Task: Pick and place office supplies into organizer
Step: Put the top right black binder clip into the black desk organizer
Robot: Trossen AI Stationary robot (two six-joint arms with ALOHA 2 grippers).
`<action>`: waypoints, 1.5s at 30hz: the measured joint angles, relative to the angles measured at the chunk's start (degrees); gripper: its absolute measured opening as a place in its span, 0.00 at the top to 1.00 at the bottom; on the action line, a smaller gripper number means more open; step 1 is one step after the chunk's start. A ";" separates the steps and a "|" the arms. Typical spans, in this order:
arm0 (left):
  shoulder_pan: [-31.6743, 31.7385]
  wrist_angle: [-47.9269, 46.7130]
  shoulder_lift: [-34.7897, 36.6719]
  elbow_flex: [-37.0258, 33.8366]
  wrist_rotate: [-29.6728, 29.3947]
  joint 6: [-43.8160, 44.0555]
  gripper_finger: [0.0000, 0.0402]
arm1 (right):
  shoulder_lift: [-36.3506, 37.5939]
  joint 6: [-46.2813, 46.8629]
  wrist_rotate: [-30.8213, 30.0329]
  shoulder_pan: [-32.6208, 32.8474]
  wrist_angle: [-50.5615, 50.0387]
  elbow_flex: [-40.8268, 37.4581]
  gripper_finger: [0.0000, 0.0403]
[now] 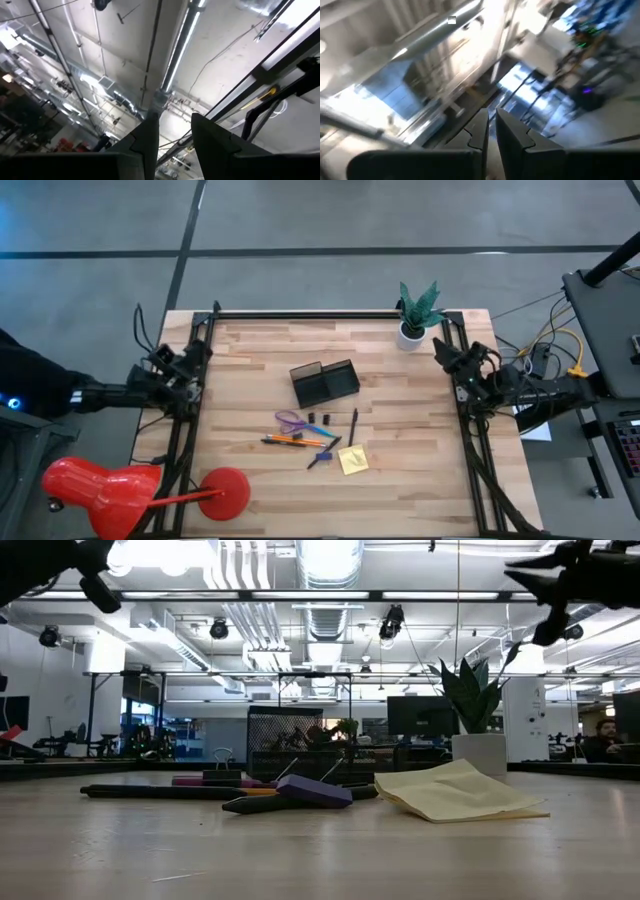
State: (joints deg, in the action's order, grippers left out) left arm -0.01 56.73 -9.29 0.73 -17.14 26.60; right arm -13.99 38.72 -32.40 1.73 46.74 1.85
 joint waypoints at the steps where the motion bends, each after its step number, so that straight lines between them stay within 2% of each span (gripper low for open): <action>1: 0.00 -0.82 -0.71 0.50 -0.18 0.02 0.75 | -0.87 1.54 1.10 -0.02 -1.03 0.73 0.93; 4: -0.04 -1.25 -4.13 2.10 -2.23 0.03 0.75 | -5.61 5.93 2.47 -0.01 -9.55 5.24 0.90; 8: 0.00 -2.04 -9.10 3.01 -4.37 0.46 0.75 | -16.13 8.37 2.96 -0.02 -28.68 15.76 0.83; 12: 0.00 -1.92 -12.13 2.50 -4.32 8.69 0.75 | -25.49 12.08 4.25 -0.26 -54.15 27.03 0.75; 14: 0.00 -2.90 -13.05 1.71 -4.25 13.51 0.75 | -29.49 16.11 7.21 -0.43 -64.87 31.02 0.72; 16: 0.00 -5.02 -13.64 1.00 -4.23 17.47 0.75 | -33.50 18.70 12.20 -0.43 -70.48 33.60 0.69; 20: 0.00 -10.44 -14.09 0.87 -4.20 21.07 0.75 | -40.20 25.58 22.14 -0.43 -70.40 34.55 0.64; 22: 0.00 -11.40 -14.23 0.87 -4.20 21.14 0.75 | -43.78 29.78 24.58 -0.39 -69.93 34.44 0.62; 26: 0.00 -12.59 -14.17 0.83 -3.47 21.16 0.75 | -50.84 36.71 26.22 -0.39 -67.92 34.37 0.59; 32: -0.03 -16.89 -14.20 0.72 2.84 21.14 0.75 | -62.08 42.83 29.48 -0.39 -52.33 34.37 0.58; 35: -0.04 -18.77 -14.20 0.70 3.84 21.19 0.75 | -67.60 44.12 31.10 -0.37 -46.09 35.59 0.58; 42: -0.04 -20.33 -14.06 0.01 5.16 21.12 0.75 | -78.52 43.87 37.00 -0.11 -44.78 43.04 0.59; 45: -0.02 -21.29 -13.89 -0.25 6.16 21.21 0.75 | -82.25 43.90 37.59 0.04 -44.80 46.53 0.60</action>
State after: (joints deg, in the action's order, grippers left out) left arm -0.03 35.44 -23.18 0.48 -10.98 47.81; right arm -96.24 82.62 5.19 1.78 1.93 48.39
